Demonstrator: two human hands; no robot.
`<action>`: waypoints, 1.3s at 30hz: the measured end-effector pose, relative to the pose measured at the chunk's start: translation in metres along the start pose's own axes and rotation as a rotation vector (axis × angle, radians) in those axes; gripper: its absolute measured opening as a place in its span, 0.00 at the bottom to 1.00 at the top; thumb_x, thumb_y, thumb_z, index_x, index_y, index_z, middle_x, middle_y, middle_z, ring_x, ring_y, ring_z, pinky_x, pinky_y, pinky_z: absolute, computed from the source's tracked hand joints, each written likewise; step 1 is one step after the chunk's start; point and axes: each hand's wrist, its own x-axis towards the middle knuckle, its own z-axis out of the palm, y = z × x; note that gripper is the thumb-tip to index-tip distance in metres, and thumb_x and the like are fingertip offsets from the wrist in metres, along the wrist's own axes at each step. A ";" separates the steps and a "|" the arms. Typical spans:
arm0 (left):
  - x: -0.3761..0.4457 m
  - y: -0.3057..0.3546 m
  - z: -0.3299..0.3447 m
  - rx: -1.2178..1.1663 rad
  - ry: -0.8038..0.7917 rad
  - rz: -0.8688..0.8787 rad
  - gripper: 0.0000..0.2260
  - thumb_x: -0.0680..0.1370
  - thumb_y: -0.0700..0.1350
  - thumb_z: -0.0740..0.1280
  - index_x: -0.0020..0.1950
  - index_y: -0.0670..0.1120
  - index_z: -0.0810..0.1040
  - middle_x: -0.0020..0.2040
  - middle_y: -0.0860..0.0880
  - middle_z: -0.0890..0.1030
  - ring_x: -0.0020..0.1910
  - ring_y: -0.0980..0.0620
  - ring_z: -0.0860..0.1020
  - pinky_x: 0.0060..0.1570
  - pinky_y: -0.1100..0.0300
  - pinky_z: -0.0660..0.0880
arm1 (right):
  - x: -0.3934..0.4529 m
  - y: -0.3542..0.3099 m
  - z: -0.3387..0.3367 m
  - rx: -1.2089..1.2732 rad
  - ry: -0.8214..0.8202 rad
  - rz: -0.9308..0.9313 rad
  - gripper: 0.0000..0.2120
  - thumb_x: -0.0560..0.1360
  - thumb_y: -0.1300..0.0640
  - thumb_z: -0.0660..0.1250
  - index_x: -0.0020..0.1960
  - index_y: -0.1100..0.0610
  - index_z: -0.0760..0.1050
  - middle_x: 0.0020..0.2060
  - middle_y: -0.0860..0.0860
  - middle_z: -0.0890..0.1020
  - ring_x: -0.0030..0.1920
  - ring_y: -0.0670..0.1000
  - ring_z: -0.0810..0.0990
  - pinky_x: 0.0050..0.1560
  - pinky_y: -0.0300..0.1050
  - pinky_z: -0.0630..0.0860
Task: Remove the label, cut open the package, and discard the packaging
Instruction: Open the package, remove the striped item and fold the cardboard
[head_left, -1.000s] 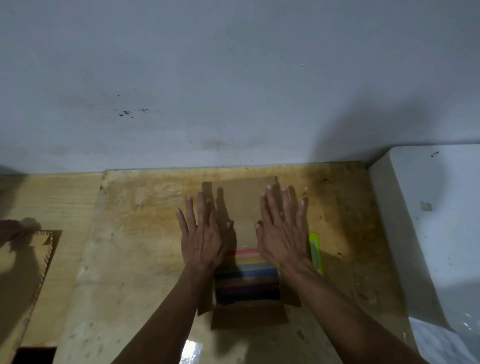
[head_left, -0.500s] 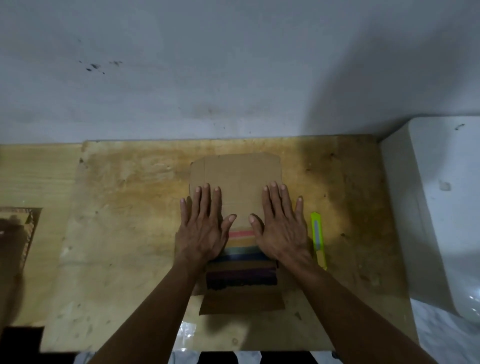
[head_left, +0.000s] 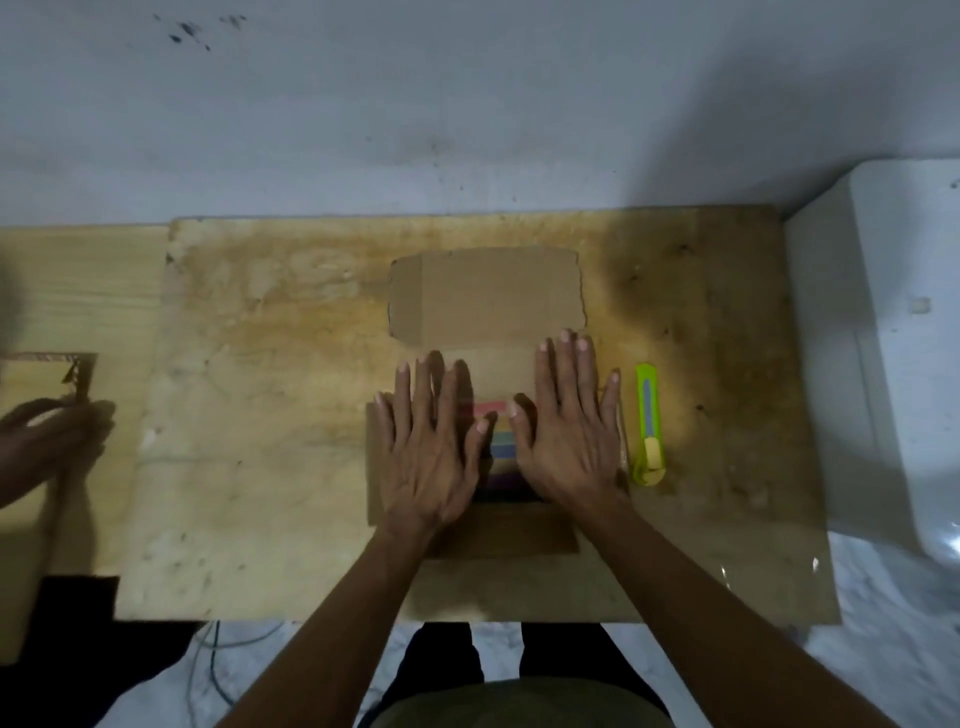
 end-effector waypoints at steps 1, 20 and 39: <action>-0.013 0.003 0.004 -0.005 -0.007 -0.026 0.32 0.83 0.62 0.50 0.82 0.51 0.39 0.81 0.46 0.36 0.80 0.45 0.36 0.77 0.42 0.36 | -0.014 -0.002 0.002 0.007 0.024 -0.002 0.34 0.81 0.41 0.47 0.80 0.56 0.42 0.80 0.56 0.44 0.80 0.56 0.40 0.77 0.63 0.44; -0.055 -0.010 0.030 -0.066 -0.010 -0.086 0.31 0.82 0.63 0.50 0.81 0.51 0.54 0.82 0.45 0.54 0.81 0.43 0.50 0.77 0.40 0.50 | -0.066 0.002 0.035 -0.003 0.083 0.004 0.29 0.80 0.40 0.56 0.77 0.50 0.61 0.78 0.54 0.62 0.78 0.57 0.59 0.73 0.63 0.57; 0.080 0.001 -0.034 -1.223 0.197 -0.821 0.27 0.83 0.59 0.57 0.79 0.51 0.58 0.74 0.44 0.71 0.69 0.44 0.73 0.68 0.44 0.72 | 0.075 -0.009 -0.036 1.149 0.127 0.797 0.23 0.81 0.48 0.59 0.75 0.48 0.59 0.65 0.53 0.77 0.62 0.54 0.76 0.66 0.53 0.72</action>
